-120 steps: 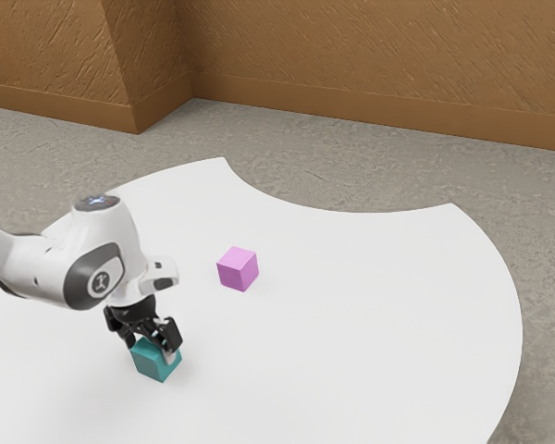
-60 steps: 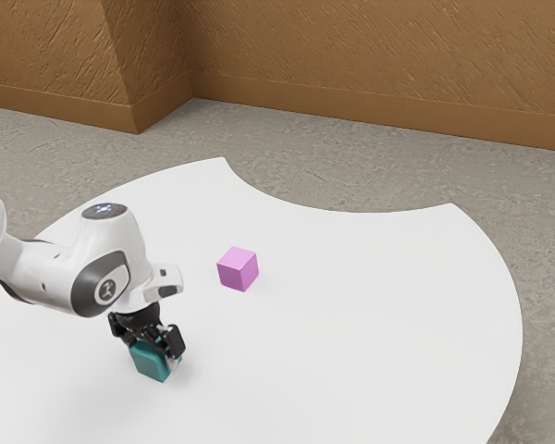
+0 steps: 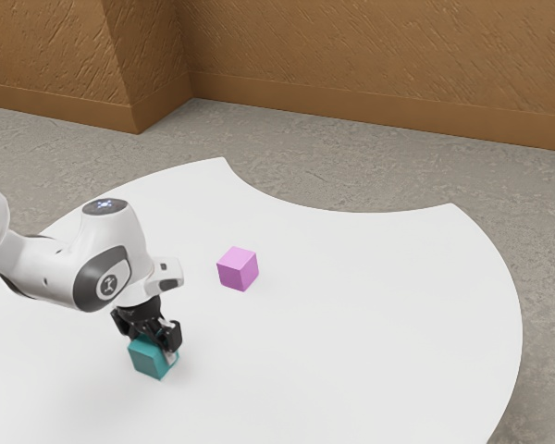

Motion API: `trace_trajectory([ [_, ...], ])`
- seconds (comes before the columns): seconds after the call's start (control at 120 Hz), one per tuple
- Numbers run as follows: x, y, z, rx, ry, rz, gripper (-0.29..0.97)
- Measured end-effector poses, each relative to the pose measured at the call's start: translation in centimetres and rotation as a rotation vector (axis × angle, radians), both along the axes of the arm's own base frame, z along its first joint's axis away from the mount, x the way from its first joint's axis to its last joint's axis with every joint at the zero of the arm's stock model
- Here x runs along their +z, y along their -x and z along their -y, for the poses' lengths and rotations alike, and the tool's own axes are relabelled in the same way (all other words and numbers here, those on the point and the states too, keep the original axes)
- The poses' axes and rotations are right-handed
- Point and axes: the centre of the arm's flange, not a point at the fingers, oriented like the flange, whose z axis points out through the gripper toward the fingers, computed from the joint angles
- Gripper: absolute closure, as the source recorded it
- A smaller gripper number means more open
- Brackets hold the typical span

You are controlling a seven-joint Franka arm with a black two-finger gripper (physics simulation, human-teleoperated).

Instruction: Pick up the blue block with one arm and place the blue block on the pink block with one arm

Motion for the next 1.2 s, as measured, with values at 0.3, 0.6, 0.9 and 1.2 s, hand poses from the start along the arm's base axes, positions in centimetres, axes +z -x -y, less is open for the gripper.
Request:
trace_trajectory([
  [0.3, 8.4, -13.7, 1.6, -0.058, -0.045, 0.155, 0.34],
  [0.6, 8.4, -20.8, 2.1, -0.083, -0.038, 0.166, 0.34],
  [0.9, 8.2, -23.0, 1.7, -0.107, -0.043, 0.175, 0.34],
  [1.2, 7.7, -23.5, 2.4, -0.131, -0.036, 0.172, 0.33],
])
